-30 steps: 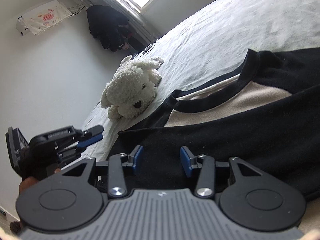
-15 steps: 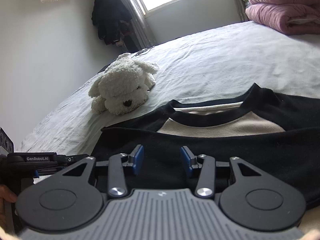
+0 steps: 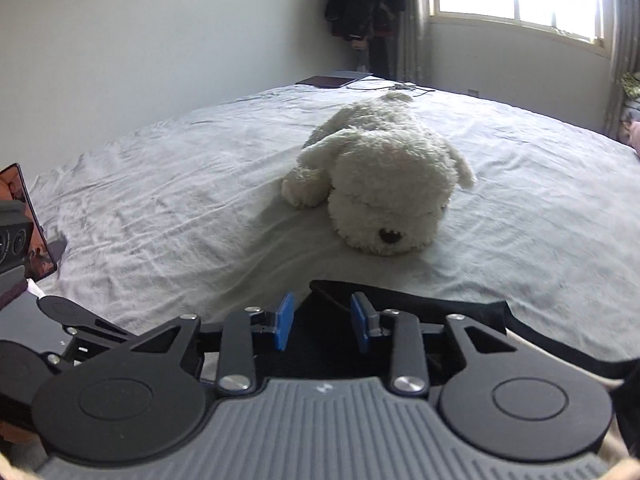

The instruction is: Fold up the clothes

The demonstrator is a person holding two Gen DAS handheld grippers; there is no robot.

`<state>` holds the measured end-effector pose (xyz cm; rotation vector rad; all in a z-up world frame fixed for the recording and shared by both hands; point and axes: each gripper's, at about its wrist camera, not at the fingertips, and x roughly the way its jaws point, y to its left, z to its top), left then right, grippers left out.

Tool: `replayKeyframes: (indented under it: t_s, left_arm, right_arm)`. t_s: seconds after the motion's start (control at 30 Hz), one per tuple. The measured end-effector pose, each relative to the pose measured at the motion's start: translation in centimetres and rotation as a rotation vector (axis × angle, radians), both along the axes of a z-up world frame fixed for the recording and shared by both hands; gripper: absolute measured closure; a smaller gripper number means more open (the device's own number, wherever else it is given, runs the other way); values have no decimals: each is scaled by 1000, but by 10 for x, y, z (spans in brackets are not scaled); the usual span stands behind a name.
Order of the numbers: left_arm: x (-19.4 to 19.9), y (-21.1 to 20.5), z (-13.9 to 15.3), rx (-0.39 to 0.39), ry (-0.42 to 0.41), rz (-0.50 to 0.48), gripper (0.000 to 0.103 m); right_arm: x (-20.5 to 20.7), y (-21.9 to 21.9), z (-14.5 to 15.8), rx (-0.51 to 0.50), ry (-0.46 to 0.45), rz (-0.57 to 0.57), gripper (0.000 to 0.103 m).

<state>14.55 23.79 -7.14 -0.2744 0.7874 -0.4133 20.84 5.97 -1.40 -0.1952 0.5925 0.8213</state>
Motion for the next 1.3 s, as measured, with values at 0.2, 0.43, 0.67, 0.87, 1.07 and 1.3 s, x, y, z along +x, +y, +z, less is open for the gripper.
replayKeyframes:
  t_s: [0.2, 0.43, 0.67, 0.87, 1.07, 1.3]
  left_arm:
    - [-2, -2, 0, 23, -3, -25, 82]
    - [-5, -6, 0, 46, -5, -40, 82]
    - [-13, -7, 6, 89, -13, -87, 81]
    - [-17, 1, 16, 96, -76, -43, 72]
    - [-3, 5, 16, -7, -111, 43, 58]
    - [20, -2, 9, -168, -28, 123, 58]
  right_arm:
    - [16, 35, -15, -130, -48, 64, 85]
    - [47, 20, -12, -58, 13, -74, 102]
    - [82, -2, -18, 58, 171, -205, 102]
    - [50, -40, -4, 79, 166, -251, 82]
    - [-6, -127, 9, 10, 130, -419, 61]
    - [-58, -228, 0, 23, 264, -681, 61]
